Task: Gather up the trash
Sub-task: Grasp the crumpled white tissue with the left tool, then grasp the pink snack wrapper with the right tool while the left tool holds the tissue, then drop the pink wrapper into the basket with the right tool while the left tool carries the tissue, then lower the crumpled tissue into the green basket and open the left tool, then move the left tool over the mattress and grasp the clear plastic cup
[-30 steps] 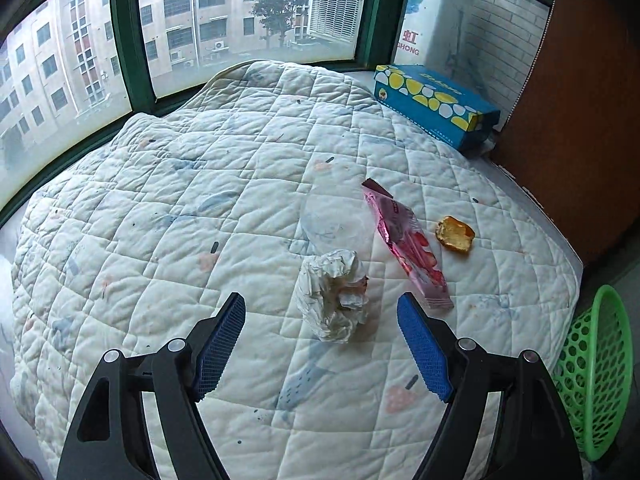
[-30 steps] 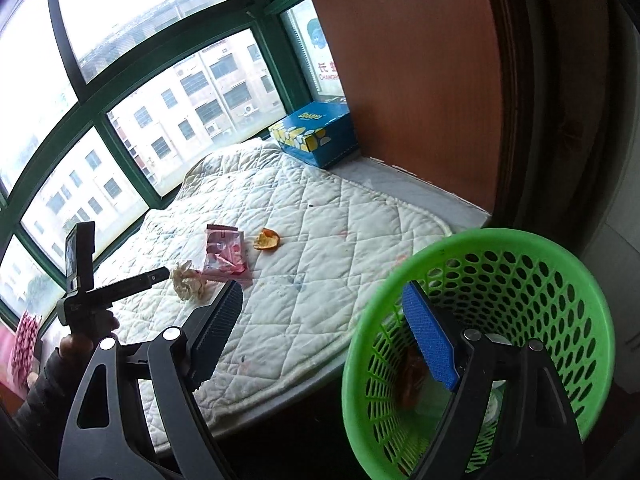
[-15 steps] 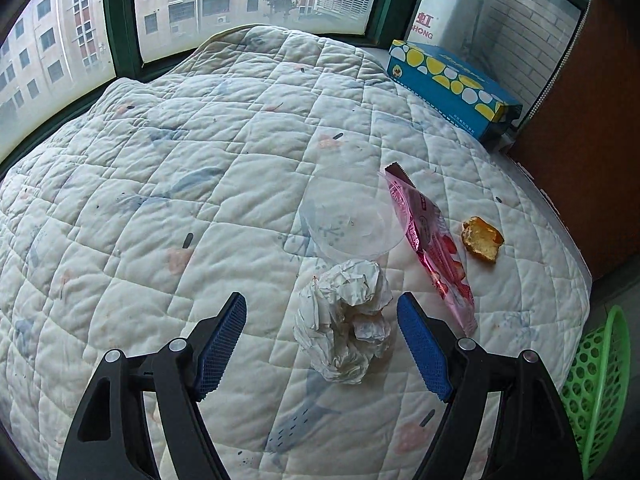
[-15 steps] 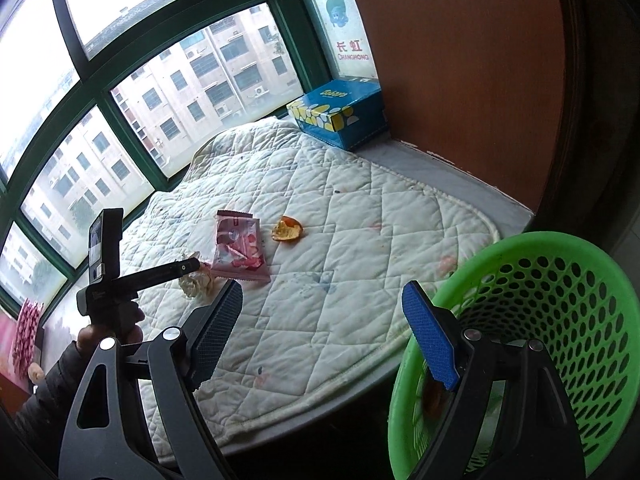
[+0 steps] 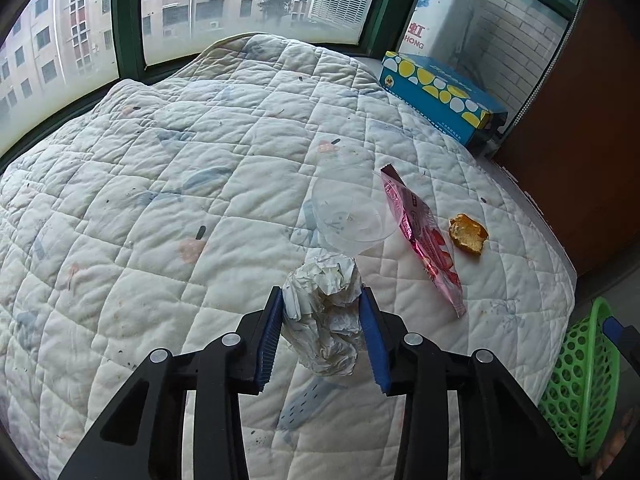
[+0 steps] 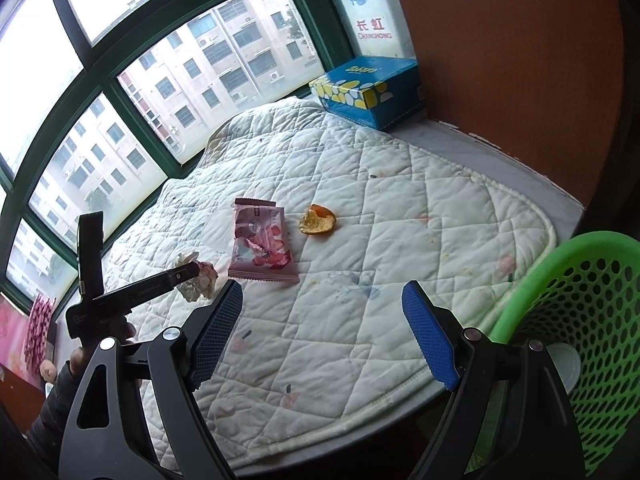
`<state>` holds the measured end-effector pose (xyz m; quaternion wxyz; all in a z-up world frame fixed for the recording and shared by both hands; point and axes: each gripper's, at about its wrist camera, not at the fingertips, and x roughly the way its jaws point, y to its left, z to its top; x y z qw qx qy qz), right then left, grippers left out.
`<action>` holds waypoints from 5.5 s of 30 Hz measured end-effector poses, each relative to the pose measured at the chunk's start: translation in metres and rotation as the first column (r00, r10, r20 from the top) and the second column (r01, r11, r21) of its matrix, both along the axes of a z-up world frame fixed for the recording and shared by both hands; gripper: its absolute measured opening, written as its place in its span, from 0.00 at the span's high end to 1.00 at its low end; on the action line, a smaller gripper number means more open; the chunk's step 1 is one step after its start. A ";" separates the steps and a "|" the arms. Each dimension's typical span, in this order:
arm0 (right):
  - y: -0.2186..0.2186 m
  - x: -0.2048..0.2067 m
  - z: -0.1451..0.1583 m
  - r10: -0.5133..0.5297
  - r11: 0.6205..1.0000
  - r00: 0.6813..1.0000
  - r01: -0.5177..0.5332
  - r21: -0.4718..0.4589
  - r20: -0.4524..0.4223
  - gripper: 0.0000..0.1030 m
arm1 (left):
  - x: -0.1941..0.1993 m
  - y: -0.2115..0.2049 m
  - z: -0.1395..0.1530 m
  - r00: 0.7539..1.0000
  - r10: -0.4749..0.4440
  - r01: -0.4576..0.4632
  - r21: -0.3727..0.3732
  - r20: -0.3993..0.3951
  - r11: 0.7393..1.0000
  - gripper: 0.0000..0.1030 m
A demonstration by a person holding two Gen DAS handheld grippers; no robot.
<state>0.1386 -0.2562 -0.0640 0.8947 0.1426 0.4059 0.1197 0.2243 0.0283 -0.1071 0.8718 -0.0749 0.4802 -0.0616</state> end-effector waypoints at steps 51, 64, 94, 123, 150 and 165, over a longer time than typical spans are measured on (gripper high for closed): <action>0.081 0.083 -0.040 0.146 0.987 0.985 -0.151 -0.050 -0.098 0.44 | -0.057 0.035 0.044 0.994 0.033 -0.031 -0.025 0.102 0.999 0.64; 0.017 -0.011 -0.009 0.034 0.990 0.999 -0.037 -0.135 -0.021 0.44 | -0.082 -0.034 0.066 0.985 -0.090 0.099 -0.053 0.146 0.994 0.64; -0.145 -0.137 0.004 -0.318 0.936 0.948 0.317 -0.155 0.016 0.40 | -0.113 -0.182 0.102 0.909 -0.365 0.382 -0.050 0.202 0.923 0.64; -0.212 -0.188 0.029 -0.473 0.872 0.875 0.481 -0.089 0.102 0.24 | -0.138 -0.302 0.084 0.795 -0.592 0.598 -0.007 0.132 0.802 0.62; -0.193 -0.175 0.031 -0.425 0.899 0.900 0.432 -0.068 0.100 0.23 | -0.121 -0.246 0.083 0.864 -0.485 0.491 -0.008 0.136 0.871 0.42; -0.141 -0.130 0.033 -0.287 0.949 0.953 0.296 -0.105 0.096 0.23 | -0.065 -0.120 0.069 0.972 -0.192 0.183 0.075 0.137 0.980 0.41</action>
